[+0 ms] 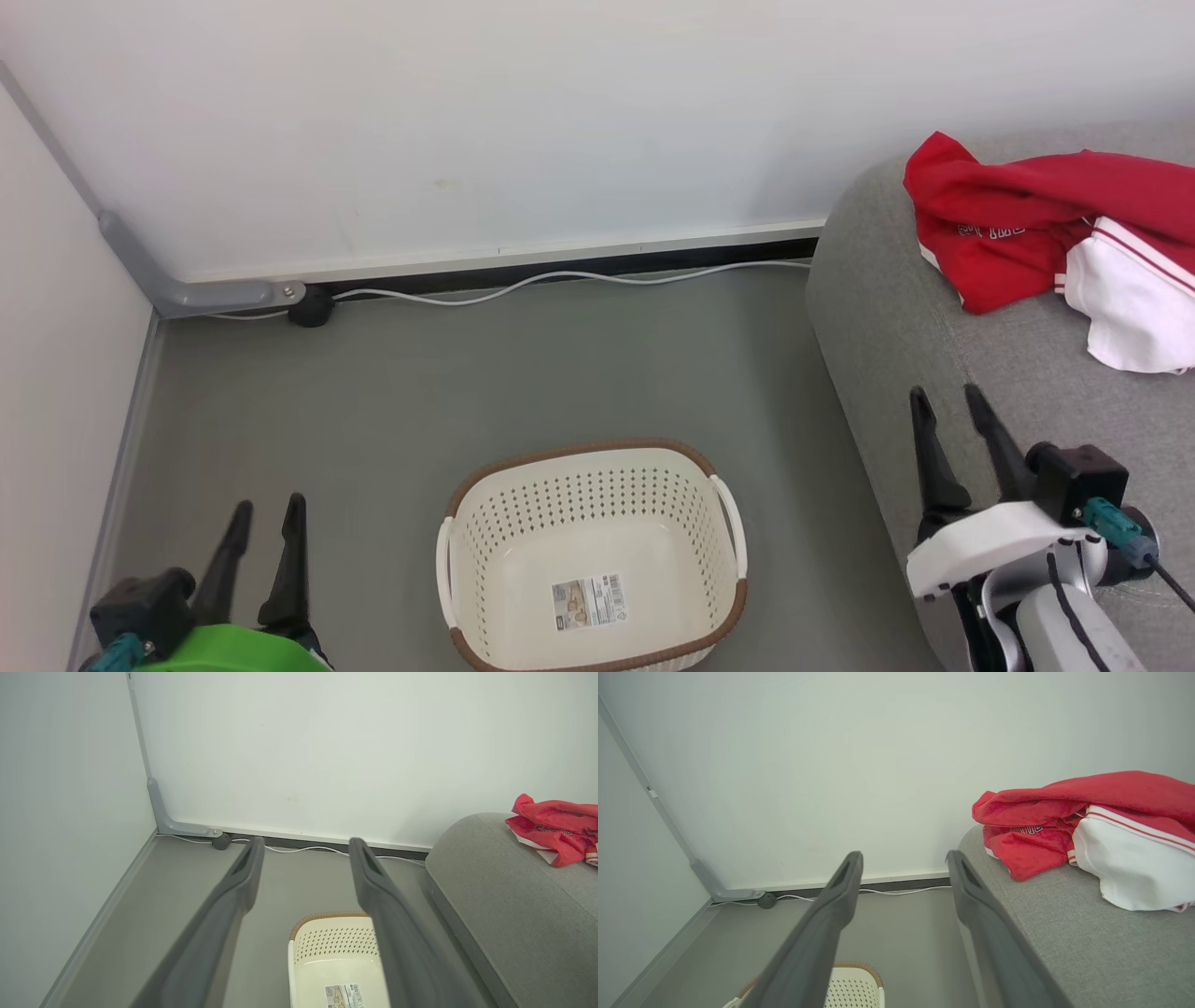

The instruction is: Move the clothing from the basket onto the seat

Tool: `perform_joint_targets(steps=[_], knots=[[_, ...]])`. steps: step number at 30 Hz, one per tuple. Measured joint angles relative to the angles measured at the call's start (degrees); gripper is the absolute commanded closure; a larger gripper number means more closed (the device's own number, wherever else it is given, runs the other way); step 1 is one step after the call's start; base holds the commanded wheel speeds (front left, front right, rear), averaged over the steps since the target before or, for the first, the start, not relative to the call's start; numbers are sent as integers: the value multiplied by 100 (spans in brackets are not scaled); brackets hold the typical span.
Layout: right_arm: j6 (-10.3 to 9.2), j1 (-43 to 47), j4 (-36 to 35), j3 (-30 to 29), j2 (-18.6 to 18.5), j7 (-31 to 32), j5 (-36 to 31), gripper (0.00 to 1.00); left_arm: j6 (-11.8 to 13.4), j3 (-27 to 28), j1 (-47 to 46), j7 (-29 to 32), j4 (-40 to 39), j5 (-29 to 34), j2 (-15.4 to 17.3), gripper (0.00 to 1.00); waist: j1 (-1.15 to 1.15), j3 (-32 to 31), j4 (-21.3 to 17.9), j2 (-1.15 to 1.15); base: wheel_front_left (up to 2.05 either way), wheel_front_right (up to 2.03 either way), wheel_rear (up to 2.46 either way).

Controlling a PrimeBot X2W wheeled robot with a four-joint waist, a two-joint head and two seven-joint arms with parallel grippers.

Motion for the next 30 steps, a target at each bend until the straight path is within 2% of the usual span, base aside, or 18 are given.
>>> perform_joint_targets(steps=[4, 10, 30], knots=[[1, 192, 211, 13, 70, 8, 27, 100, -1, -74, 57, 9, 188, -24, -167, 100, 0, -1, 0, 0, 0, 0, 0], [7, 193, 279, -127, 79, 120, 278, 100, -13, -12, 64, 92, 208, -254, -200, 100, 0, 10, 13, 0, 0, 0, 0], [167, 41, 410, -520, 132, 671, 1901, 100, -148, 307, 49, 460, 287, -1413, -383, 100, 0, 41, 45, 0, 0, 0, 0]])
